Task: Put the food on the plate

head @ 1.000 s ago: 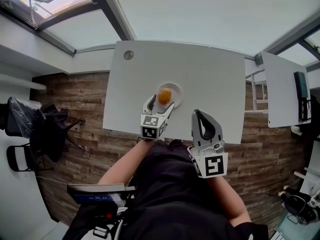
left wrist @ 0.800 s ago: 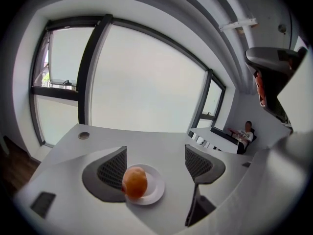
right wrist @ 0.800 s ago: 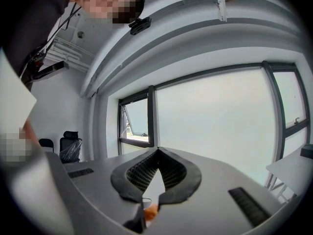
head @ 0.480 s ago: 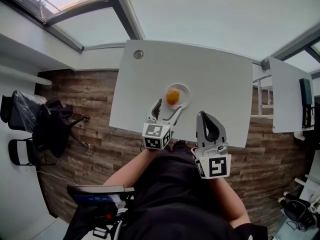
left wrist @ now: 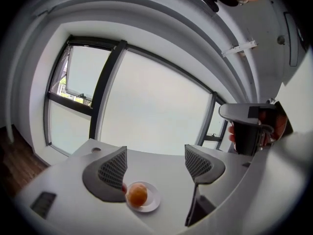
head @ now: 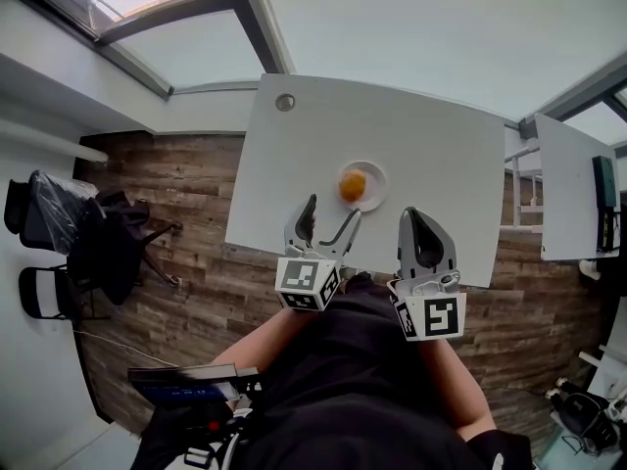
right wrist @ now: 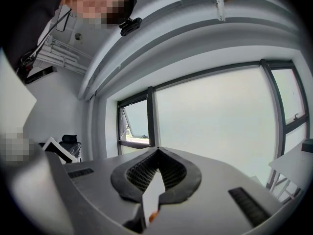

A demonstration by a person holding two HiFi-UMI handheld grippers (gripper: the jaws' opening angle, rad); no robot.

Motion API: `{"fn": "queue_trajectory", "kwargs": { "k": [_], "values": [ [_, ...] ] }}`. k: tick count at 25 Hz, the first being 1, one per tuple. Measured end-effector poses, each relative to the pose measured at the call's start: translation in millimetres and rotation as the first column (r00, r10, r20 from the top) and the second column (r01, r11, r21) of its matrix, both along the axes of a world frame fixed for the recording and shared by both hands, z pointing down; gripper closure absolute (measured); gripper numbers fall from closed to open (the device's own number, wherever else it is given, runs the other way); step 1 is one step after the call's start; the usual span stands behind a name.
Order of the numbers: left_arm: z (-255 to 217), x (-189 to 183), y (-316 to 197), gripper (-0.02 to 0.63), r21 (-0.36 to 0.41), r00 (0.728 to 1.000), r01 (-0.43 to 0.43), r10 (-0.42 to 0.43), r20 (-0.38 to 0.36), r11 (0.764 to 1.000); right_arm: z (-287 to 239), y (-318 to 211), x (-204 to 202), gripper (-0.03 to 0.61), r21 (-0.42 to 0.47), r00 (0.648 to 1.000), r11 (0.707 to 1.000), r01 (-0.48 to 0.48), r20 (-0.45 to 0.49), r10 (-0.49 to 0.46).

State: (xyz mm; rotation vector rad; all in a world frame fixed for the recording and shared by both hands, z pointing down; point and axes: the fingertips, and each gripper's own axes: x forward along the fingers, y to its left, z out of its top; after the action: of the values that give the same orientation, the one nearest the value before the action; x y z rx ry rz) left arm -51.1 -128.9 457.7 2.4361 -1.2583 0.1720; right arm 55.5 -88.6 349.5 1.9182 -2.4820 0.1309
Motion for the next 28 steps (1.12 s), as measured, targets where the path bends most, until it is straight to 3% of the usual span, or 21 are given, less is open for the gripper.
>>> {"fn": "queue_trajectory", "kwargs": {
  "k": [11,16,18,27,28],
  "values": [
    [-53,-34,19,0.239,0.125,0.998,0.022,-0.014,-0.066,0.992,-9,7,-36,0.581,-0.002,1.0,1.0,0.02,-0.011,-0.02],
    [-70,-30,26,0.239,0.192,0.996,0.02,-0.003,-0.086,0.981,-12,6,-39,0.581,0.011,0.999,0.999,0.04,-0.012,-0.04],
    [-77,-34,28,0.339,0.225,0.995,0.032,-0.009,-0.101,0.974,-12,7,-43,0.581,0.015,0.999,0.999,0.051,-0.013,-0.051],
    [-94,-43,22,0.341,0.279,0.995,0.077,-0.055,-0.085,0.957,-15,3,-58,0.581,0.017,0.993,0.993,0.117,-0.013,-0.117],
    [-96,-43,22,0.365,0.284,0.995,0.077,-0.055,-0.083,0.956,-16,4,-58,0.581,0.016,0.993,0.992,0.122,-0.013,-0.121]
  ]
}}
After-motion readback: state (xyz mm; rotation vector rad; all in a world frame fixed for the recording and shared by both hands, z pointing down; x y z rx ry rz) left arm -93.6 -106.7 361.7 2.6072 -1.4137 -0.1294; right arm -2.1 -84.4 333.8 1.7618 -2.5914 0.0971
